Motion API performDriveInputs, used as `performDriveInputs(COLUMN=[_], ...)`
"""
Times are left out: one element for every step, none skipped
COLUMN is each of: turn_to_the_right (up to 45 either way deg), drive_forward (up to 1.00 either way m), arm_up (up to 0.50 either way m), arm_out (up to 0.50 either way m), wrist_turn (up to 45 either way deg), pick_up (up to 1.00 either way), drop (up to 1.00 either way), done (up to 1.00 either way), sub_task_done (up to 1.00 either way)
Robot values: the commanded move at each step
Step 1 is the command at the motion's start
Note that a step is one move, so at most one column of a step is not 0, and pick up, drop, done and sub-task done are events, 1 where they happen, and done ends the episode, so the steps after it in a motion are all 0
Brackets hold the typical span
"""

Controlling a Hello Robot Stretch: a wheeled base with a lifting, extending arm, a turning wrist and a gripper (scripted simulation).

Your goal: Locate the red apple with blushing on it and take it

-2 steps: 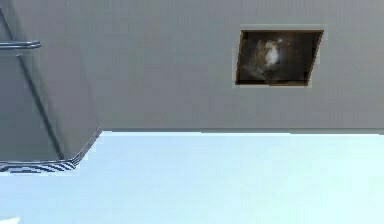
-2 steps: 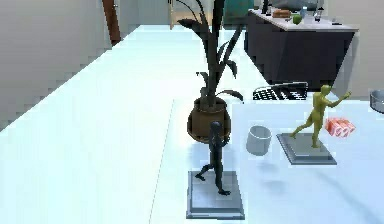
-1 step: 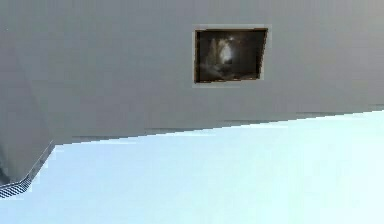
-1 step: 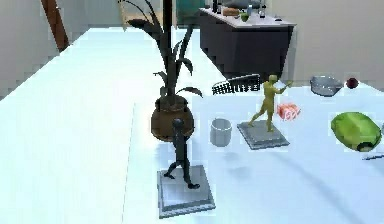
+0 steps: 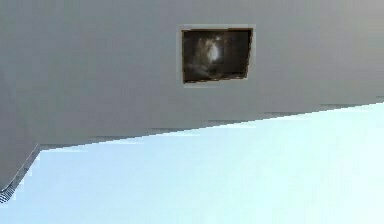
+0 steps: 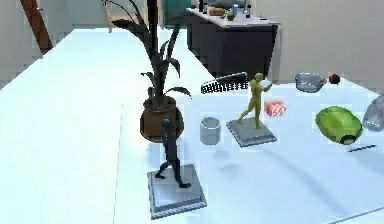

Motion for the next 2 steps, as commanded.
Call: performDriveInputs(turn_to_the_right=[0.0,27.0], drive_forward=[0.2,0.0], arm_up=[0.0,0.0], arm_out=[0.0,0.0], wrist_turn=[0.0,0.0], pick_up=[0.0,0.0], drop=[0.0,0.0], done=[0.0,0.0], sub_task_done=[0.0,0.0])
